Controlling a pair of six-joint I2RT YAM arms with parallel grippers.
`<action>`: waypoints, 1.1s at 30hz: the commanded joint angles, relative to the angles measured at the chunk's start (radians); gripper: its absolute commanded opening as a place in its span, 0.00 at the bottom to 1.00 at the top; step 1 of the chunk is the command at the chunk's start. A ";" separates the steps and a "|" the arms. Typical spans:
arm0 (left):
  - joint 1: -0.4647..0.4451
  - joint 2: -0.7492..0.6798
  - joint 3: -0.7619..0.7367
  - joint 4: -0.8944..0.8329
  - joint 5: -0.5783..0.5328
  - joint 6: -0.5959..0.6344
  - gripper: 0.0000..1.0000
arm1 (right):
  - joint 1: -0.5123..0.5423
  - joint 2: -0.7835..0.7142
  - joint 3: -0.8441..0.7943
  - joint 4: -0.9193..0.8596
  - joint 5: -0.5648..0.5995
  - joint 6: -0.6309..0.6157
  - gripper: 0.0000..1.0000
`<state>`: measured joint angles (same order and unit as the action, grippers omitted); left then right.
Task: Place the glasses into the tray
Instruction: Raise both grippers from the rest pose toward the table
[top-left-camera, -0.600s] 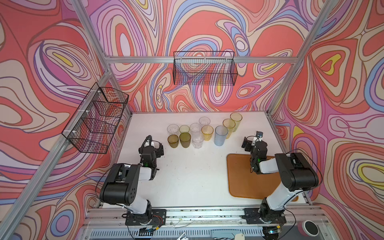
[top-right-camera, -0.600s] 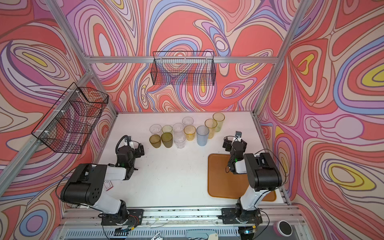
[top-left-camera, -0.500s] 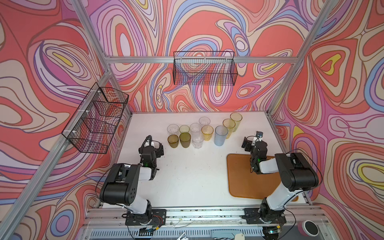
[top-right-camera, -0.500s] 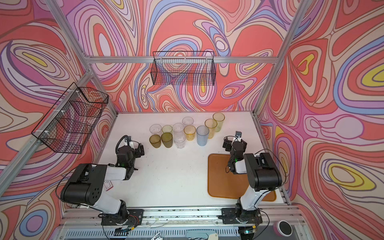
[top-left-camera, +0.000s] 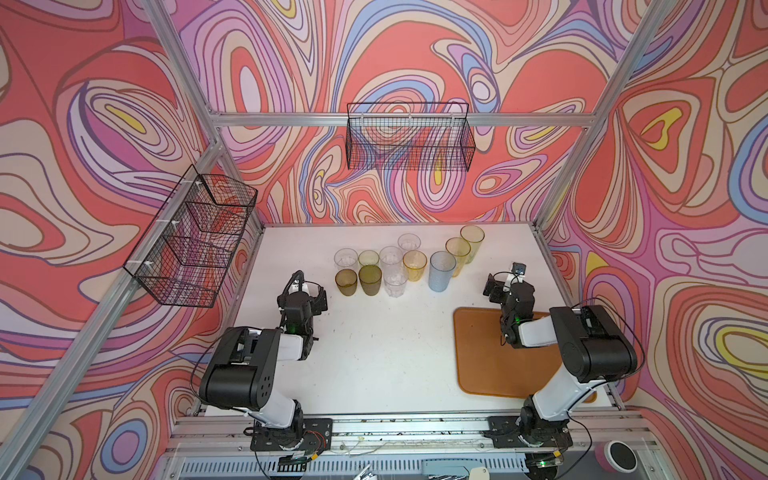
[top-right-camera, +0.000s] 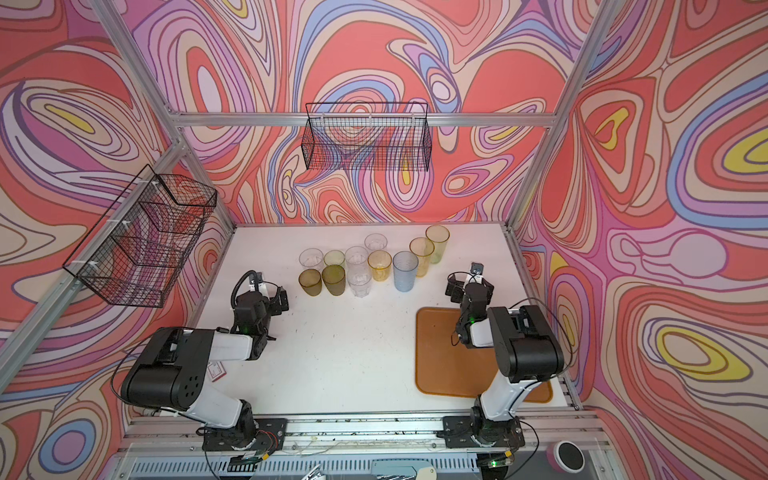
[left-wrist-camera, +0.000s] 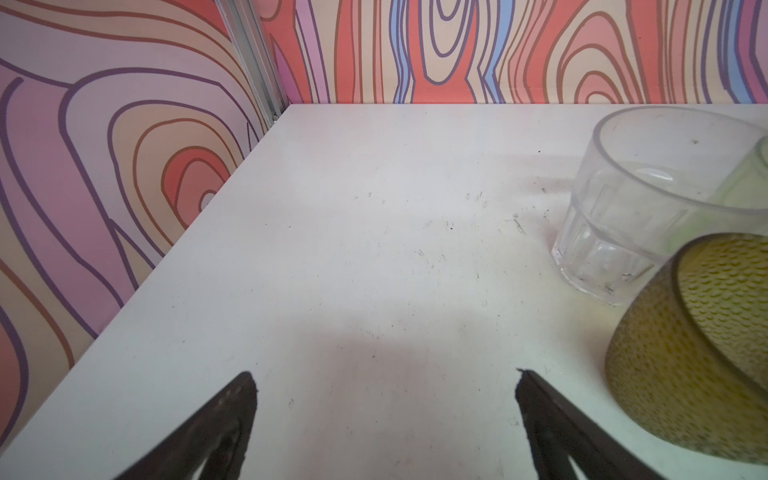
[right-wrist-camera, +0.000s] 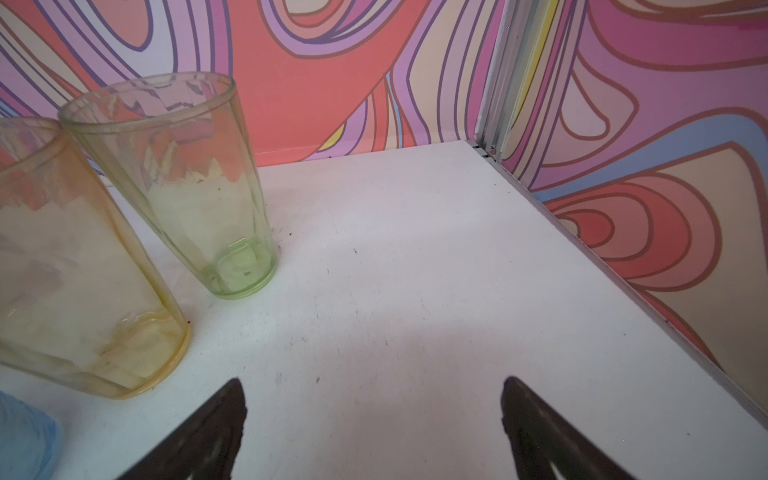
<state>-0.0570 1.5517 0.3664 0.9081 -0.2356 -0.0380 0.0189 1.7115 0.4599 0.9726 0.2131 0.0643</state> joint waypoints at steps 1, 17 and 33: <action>0.008 -0.005 0.000 0.011 -0.008 -0.005 1.00 | -0.003 -0.001 0.000 -0.004 0.007 0.000 0.98; 0.009 -0.007 -0.004 0.014 -0.009 -0.006 1.00 | -0.004 -0.001 0.001 -0.006 0.011 -0.003 0.98; -0.008 -0.043 -0.027 0.032 -0.047 0.001 1.00 | -0.004 -0.144 0.013 -0.143 0.045 0.004 0.98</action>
<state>-0.0593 1.5349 0.3500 0.9092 -0.2733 -0.0486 0.0189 1.5970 0.4736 0.8589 0.2291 0.0631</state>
